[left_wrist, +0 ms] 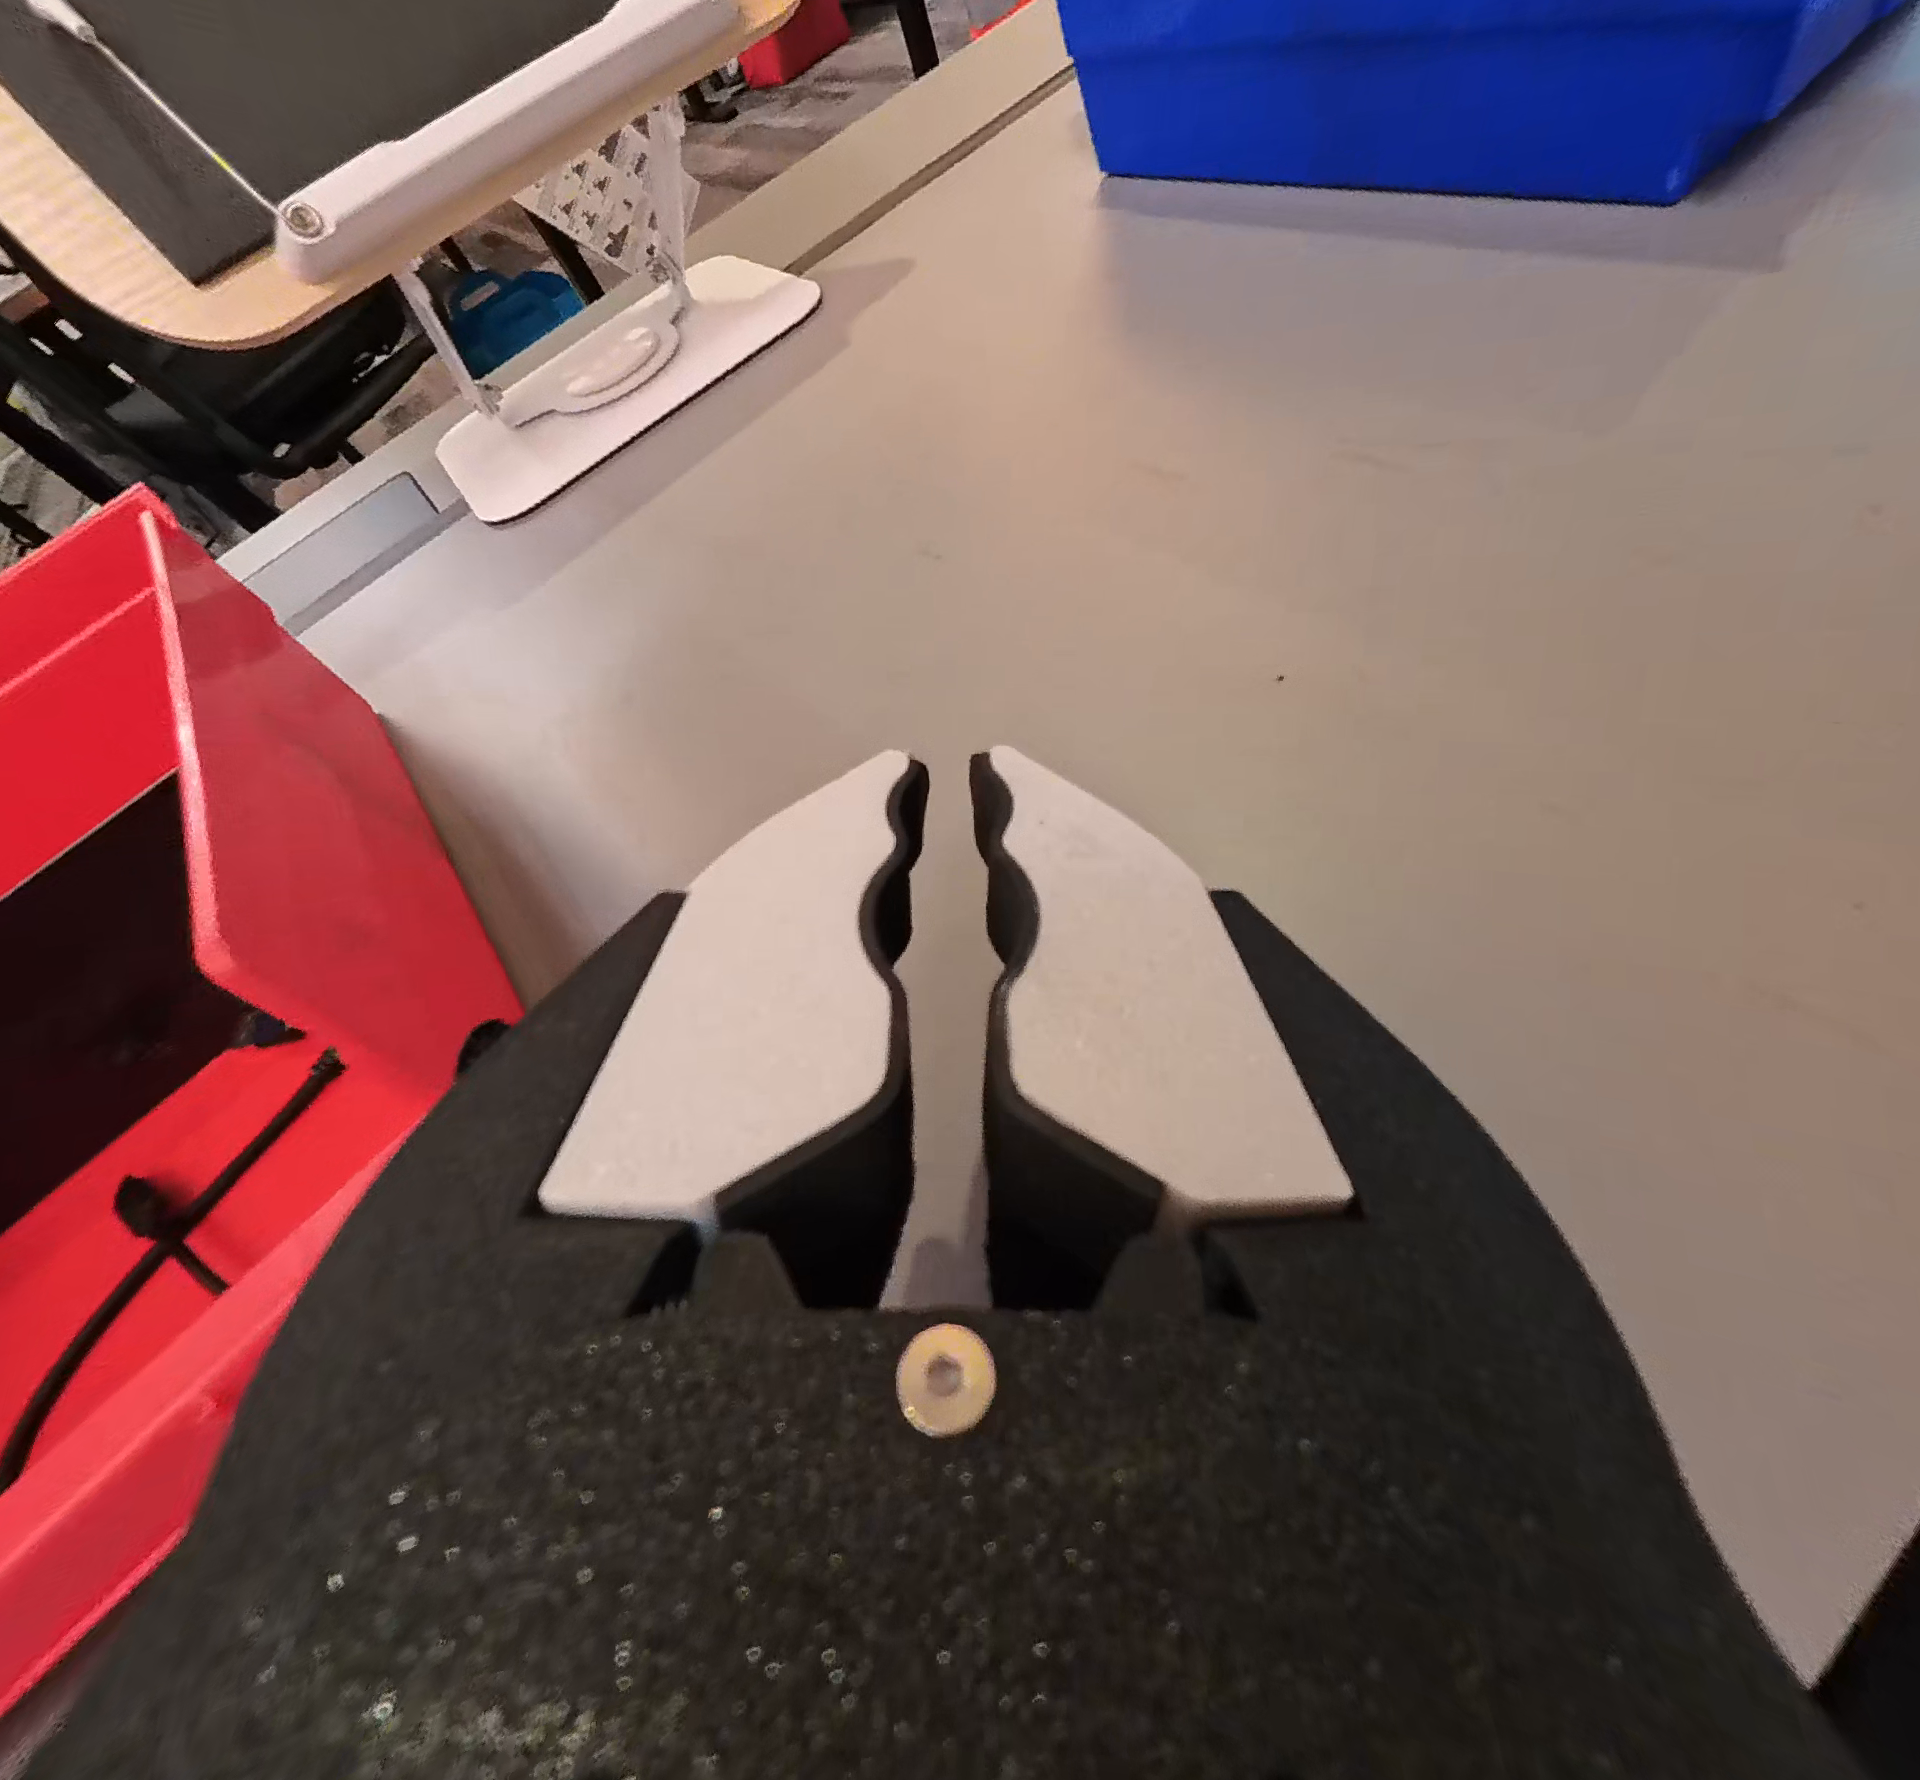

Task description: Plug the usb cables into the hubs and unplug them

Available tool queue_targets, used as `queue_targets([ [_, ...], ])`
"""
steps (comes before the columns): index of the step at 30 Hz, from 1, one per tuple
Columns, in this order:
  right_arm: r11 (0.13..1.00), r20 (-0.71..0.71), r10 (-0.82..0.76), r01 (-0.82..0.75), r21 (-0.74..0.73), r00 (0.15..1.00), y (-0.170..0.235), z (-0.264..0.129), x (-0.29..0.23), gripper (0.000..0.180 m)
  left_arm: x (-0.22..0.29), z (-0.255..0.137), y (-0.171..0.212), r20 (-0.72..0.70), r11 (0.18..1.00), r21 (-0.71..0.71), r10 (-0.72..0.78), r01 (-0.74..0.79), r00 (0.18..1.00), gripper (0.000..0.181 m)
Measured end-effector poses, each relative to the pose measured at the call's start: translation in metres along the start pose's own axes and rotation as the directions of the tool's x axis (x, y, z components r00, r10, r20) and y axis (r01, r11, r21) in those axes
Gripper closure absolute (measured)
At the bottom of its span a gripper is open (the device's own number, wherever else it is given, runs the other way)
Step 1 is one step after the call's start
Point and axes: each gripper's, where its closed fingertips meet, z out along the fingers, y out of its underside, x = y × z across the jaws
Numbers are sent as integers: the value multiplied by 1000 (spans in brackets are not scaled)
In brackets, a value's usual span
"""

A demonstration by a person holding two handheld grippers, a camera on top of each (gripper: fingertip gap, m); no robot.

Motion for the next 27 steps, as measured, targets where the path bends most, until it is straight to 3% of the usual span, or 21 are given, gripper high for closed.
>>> queue_targets([
  [4, 999, 55, 3, -6, 53, 998, 15, -24, -2, 173, -2, 1, 1, 2, 1000, -1, -1, 1, 1000, 173],
  [13, 979, 82, 3, -20, 205, 997, 5, -64, 0, 172, 3, 7, 4, -12, 1000, -25, 12, -13, 1000, 173],
  [22, 985, 245, -14, -28, 168, 970, 21, -68, -25, 171, 2, 4, 7, 2, 999, -36, 18, -18, 1000, 173],
  [27, 995, 342, 35, -65, 76, 939, 36, -66, -38, 171, 2, 5, 8, -2, 999, -40, 11, -11, 1000, 173],
])
